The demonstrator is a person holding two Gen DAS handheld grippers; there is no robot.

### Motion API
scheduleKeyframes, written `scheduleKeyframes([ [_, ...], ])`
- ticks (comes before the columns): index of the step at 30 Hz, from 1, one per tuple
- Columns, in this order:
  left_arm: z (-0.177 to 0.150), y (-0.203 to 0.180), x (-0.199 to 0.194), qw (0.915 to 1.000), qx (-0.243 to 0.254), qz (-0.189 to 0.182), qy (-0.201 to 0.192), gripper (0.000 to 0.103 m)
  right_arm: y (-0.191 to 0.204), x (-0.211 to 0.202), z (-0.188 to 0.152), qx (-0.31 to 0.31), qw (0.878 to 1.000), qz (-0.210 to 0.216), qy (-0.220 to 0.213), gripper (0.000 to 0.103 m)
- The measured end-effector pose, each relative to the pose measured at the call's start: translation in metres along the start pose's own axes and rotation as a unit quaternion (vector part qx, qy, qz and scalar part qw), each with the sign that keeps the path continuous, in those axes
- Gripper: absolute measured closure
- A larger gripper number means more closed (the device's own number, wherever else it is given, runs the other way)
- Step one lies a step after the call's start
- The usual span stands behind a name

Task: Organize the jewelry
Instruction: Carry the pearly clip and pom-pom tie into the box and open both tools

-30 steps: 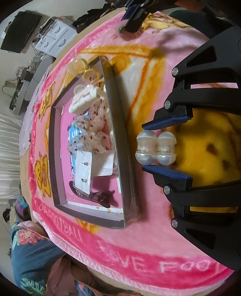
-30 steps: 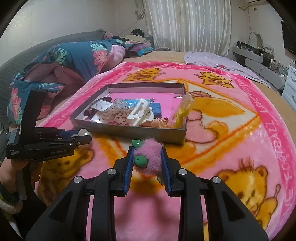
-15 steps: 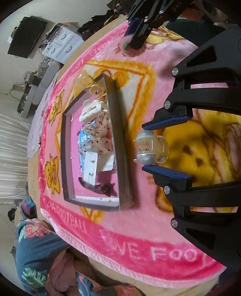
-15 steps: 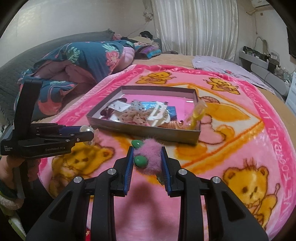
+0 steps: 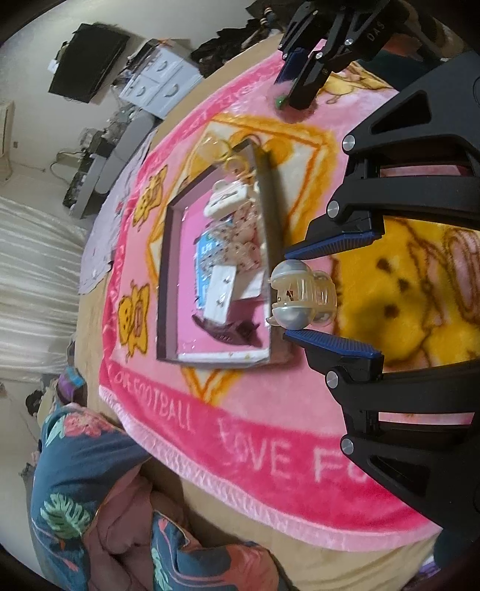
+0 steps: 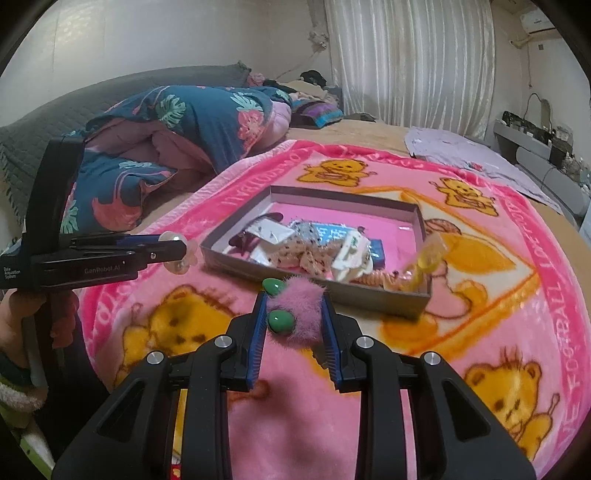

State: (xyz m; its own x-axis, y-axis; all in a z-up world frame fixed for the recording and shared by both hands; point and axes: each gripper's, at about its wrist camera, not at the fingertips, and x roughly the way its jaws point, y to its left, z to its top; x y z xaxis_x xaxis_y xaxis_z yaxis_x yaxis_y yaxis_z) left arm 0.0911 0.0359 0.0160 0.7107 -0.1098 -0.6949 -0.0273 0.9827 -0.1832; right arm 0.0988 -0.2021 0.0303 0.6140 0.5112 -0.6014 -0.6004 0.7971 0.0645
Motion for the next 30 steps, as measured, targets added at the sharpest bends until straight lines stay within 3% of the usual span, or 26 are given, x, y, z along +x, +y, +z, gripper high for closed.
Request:
scheduleKeyframes([
  [12, 0.033, 0.0, 0.021, 1.0, 0.002, -0.004, -0.008, 0.072, -0.019, 0.017, 0.037, 0.007, 0.999, -0.013, -0.031, 0.076],
  [30, 0.064, -0.041, 0.072, 0.9991, 0.026, -0.033, 0.002, 0.072, -0.103, 0.028, 0.056, 0.076, 0.993, -0.072, -0.047, 0.076],
])
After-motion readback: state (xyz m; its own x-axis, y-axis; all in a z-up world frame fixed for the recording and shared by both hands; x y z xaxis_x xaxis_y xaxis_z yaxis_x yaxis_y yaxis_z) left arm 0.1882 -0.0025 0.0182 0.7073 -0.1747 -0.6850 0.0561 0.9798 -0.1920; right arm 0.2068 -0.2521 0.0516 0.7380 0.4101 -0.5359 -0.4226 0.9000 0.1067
